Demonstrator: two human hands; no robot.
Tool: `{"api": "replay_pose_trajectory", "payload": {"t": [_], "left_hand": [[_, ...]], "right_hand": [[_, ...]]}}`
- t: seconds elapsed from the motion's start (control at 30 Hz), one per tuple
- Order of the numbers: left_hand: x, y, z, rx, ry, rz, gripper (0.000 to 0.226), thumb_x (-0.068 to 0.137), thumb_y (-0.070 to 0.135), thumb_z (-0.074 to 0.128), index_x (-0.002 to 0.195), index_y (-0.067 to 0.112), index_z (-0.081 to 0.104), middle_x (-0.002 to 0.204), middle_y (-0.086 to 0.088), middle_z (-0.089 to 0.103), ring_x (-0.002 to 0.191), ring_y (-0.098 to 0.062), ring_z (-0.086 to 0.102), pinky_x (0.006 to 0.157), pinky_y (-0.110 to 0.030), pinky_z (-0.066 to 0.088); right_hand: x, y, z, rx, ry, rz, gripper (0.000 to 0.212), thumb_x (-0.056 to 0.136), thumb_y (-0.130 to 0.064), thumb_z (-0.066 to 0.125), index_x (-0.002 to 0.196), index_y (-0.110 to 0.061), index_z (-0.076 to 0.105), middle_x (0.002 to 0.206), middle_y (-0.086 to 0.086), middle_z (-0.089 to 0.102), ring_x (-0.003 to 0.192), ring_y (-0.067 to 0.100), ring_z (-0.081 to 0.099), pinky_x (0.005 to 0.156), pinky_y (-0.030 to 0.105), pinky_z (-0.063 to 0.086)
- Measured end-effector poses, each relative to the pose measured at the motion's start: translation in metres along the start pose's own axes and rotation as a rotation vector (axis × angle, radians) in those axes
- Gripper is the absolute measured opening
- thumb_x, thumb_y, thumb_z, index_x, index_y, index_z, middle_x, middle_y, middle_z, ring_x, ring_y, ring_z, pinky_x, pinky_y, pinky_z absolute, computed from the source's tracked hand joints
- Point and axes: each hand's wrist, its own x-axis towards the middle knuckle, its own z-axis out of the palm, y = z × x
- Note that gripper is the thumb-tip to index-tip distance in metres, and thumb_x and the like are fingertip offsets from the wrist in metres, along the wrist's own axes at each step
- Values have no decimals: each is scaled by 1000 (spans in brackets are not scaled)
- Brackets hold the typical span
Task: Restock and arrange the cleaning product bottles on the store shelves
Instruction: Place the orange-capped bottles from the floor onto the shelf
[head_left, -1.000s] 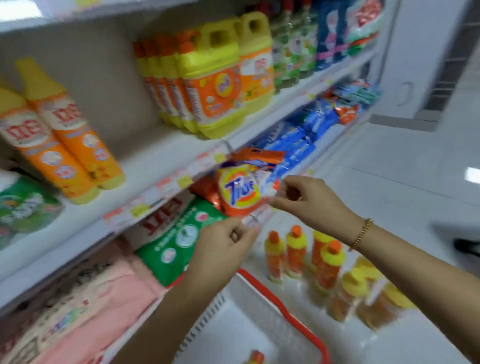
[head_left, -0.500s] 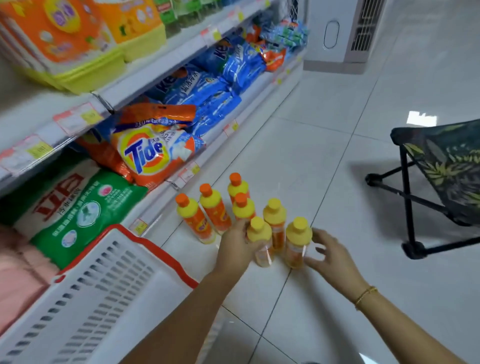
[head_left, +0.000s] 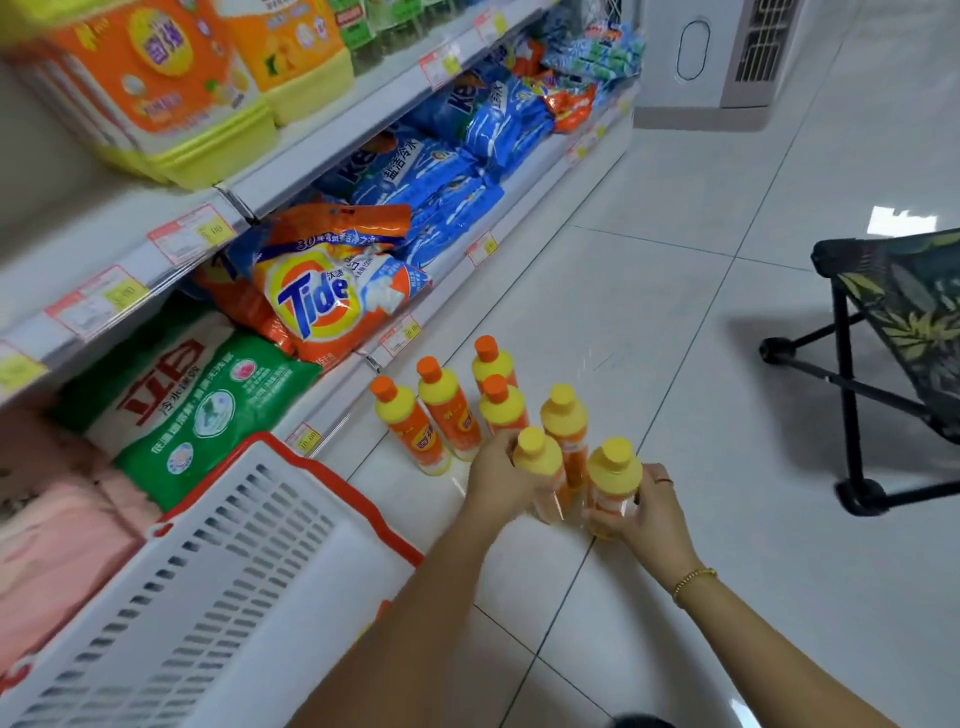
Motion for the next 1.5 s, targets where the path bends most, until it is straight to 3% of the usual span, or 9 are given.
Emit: {"api": "replay_pose_trajectory", "payload": {"t": [0.1, 0.2, 0.37, 0.53, 0.67, 0.8, 1.13, 1.27, 1.5], "left_hand": [[0, 12, -17, 189, -270, 56, 53, 68, -4, 63, 115, 20, 63, 98, 5, 60, 87, -10, 56, 61, -15, 46], [2, 9, -13, 113, -327, 21, 58, 68, -4, 71, 120, 16, 57, 104, 5, 58, 93, -9, 55, 71, -16, 50], [2, -8, 16, -62, -27, -9, 83, 41, 44, 87, 115, 19, 58, 114, 3, 65, 107, -16, 61, 91, -35, 52], [-1, -13, 31, -65, 241, 27, 68, 61, 27, 89, 119, 17, 55, 118, 1, 60, 106, -17, 56, 92, -34, 47], [6, -7, 22, -63, 146, -12, 68, 64, 15, 82, 125, 17, 53, 118, 1, 62, 108, -18, 58, 95, -35, 47], [12, -4, -1, -11, -104, -6, 63, 70, -6, 68, 126, 20, 56, 117, 0, 59, 108, -19, 56, 86, -29, 49], [2, -11, 2, -33, 318, -107, 58, 69, 21, 86, 120, 8, 60, 105, 2, 61, 101, -21, 57, 82, -29, 43], [-14, 1, -14, 13, 270, -36, 50, 68, 11, 84, 114, 11, 64, 100, 4, 62, 96, -18, 57, 80, -28, 42], [-68, 62, -106, -124, 153, 199, 52, 67, 2, 82, 107, 28, 62, 100, 12, 69, 88, 5, 66, 70, -13, 54]], "right_hand": [[0, 2, 0, 25, -53, 26, 50, 65, -13, 85, 100, -27, 54, 97, -7, 48, 87, 8, 49, 67, 6, 35], [-1, 3, -8, 92, -119, 15, 52, 67, -13, 76, 105, -38, 52, 99, -17, 60, 89, 4, 57, 67, 5, 40], [-2, 7, -9, 61, -100, 39, 57, 57, -19, 86, 104, -32, 57, 96, -10, 61, 85, 5, 56, 65, 13, 40], [-7, 15, -2, 43, -6, 9, 52, 64, -16, 87, 102, -26, 53, 97, -2, 50, 89, 7, 49, 69, 9, 37], [-11, 29, -11, 31, -83, -26, 50, 77, -9, 74, 103, -44, 49, 93, -14, 55, 83, 7, 50, 64, 14, 36], [-9, 42, -12, 31, -63, 28, 52, 74, -16, 78, 115, -34, 53, 110, -21, 58, 87, 16, 52, 70, 24, 39], [-14, 30, 3, 57, 73, 2, 51, 68, -17, 85, 105, -30, 52, 95, -23, 58, 91, 13, 58, 74, 16, 42], [-17, 23, -2, 81, 66, -19, 49, 65, -16, 86, 96, -36, 54, 92, -17, 64, 91, 6, 62, 83, 24, 50], [-27, -38, -36, 135, -11, -144, 48, 64, -9, 86, 97, -33, 60, 93, -28, 67, 86, -5, 64, 70, 6, 48]]}}
